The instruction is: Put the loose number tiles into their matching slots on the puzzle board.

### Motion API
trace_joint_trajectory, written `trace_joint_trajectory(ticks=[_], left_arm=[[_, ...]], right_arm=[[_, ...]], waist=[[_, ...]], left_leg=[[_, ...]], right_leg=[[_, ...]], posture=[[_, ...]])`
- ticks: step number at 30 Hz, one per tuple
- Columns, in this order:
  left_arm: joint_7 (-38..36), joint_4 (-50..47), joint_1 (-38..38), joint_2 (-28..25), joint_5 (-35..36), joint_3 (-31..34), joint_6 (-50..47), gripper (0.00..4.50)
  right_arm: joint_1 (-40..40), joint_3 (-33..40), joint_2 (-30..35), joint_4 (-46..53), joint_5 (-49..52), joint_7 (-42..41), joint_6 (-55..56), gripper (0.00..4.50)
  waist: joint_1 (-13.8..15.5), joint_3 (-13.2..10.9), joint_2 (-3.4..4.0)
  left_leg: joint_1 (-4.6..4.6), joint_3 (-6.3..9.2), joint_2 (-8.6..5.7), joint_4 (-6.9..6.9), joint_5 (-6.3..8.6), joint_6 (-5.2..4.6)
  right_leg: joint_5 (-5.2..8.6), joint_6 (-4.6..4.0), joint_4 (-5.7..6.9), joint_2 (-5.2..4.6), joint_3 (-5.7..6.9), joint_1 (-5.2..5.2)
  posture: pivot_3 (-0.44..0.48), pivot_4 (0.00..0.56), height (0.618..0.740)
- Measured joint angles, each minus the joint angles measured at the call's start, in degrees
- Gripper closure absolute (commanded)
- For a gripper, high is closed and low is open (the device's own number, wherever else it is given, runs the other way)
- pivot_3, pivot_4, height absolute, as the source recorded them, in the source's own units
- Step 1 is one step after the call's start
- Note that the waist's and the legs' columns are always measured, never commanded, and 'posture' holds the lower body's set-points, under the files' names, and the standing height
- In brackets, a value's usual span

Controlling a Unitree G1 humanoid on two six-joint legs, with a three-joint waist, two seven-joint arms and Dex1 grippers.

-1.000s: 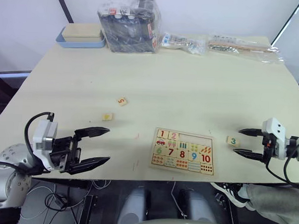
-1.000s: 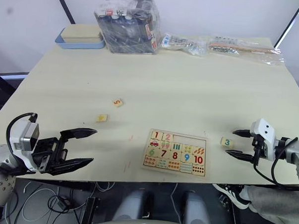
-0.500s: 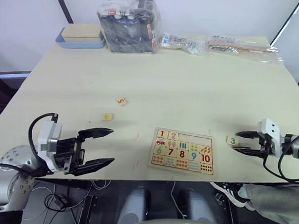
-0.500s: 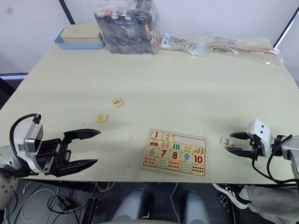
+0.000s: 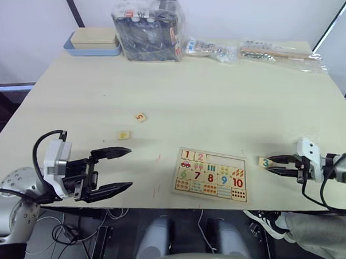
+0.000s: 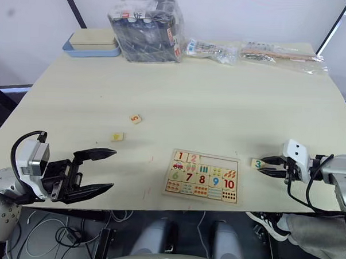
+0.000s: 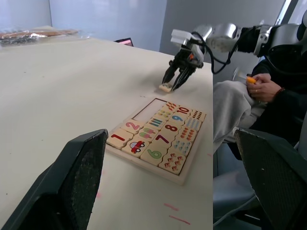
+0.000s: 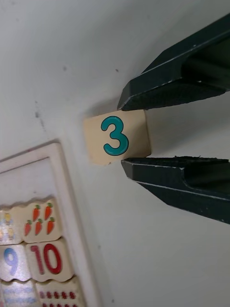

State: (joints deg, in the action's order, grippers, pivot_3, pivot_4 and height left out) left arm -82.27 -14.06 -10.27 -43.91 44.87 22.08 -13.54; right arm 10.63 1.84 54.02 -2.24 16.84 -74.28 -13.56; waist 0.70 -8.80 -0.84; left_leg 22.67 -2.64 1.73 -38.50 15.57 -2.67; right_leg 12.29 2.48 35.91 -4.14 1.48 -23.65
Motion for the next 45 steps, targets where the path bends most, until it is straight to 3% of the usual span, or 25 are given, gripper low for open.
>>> trace_joint_trajectory(ticks=[4, 8, 13, 17, 22, 36, 45], left_arm=[[-0.02, 0.20, 0.03, -0.02, -0.26, 0.11, 0.09, 0.00], [-0.02, 0.76, 0.93, -0.05, -0.50, 0.23, 0.22, 0.00], [-0.03, 1.55, 1.52, -0.03, -0.85, 0.36, 0.39, 0.00], [0.11, 1.75, 1.79, 0.10, -0.97, 0.13, 0.57, 0.00], [0.64, 1.73, 1.09, 0.35, -1.26, 0.25, 0.75, 0.00], [2.71, -0.03, -0.56, 0.98, -1.86, 0.31, 1.14, 0.00], [3.81, -0.48, -0.69, 1.00, -1.85, 0.32, 1.14, 0.00]], right_arm=[[5.08, -2.16, 7.45, 17.07, 1.44, 2.59, -17.82, 3.66], [17.39, -8.51, 10.97, 28.38, 3.83, 3.77, -36.90, 3.66], [34.14, -19.98, 10.38, 32.36, 5.45, 4.88, -55.58, 3.66], [45.88, -28.10, 2.20, 32.42, 5.39, 10.08, -66.02, 3.66], [49.62, -34.80, -3.61, 29.27, 4.91, 15.91, -70.90, 3.66], [47.96, -44.06, -13.12, 23.47, 4.97, 23.80, -69.91, 3.66], [47.97, -45.64, -14.21, 21.34, 4.91, 25.29, -68.57, 3.66]], waist=[[-0.07, -0.01, 0.02], [0.17, 0.00, -0.03], [-0.06, -0.05, 0.04], [-0.61, -0.05, 0.03], [-0.83, -0.03, 0.00], [-1.57, -0.01, -0.03], [-1.57, -0.01, -0.03]], left_leg=[[0.02, -0.01, 0.10, 0.02, 0.01, 0.01], [0.13, 0.04, 0.13, 0.04, 0.01, 0.02], [0.21, -0.04, 0.11, 0.03, 0.02, 0.02], [0.22, -0.04, 0.13, 0.07, 0.02, 0.03], [0.30, -0.05, 0.02, 0.07, 0.02, 0.03], [0.24, -0.01, 0.06, 0.07, 0.01, 0.02], [0.24, -0.01, 0.06, 0.07, 0.01, 0.02]], right_leg=[[0.01, -0.02, -0.01, 0.02, 0.03, -0.08], [0.01, -0.04, -0.07, -0.01, 0.10, -0.19], [-0.04, -0.11, -0.08, -0.10, 0.10, -0.30], [-0.05, -0.13, -0.06, -0.09, 0.10, -0.30], [-0.05, -0.12, -0.08, -0.24, 0.13, -0.30], [-0.06, -0.11, -0.01, -0.11, 0.15, -0.28], [-0.06, -0.11, -0.02, -0.09, 0.15, -0.28]], posture=[[0.000, 0.150, 0.740], [0.000, 0.150, 0.740], [0.000, 0.150, 0.740], [0.000, 0.150, 0.740], [0.000, 0.150, 0.740], [0.000, 0.150, 0.740], [0.000, 0.150, 0.740]])
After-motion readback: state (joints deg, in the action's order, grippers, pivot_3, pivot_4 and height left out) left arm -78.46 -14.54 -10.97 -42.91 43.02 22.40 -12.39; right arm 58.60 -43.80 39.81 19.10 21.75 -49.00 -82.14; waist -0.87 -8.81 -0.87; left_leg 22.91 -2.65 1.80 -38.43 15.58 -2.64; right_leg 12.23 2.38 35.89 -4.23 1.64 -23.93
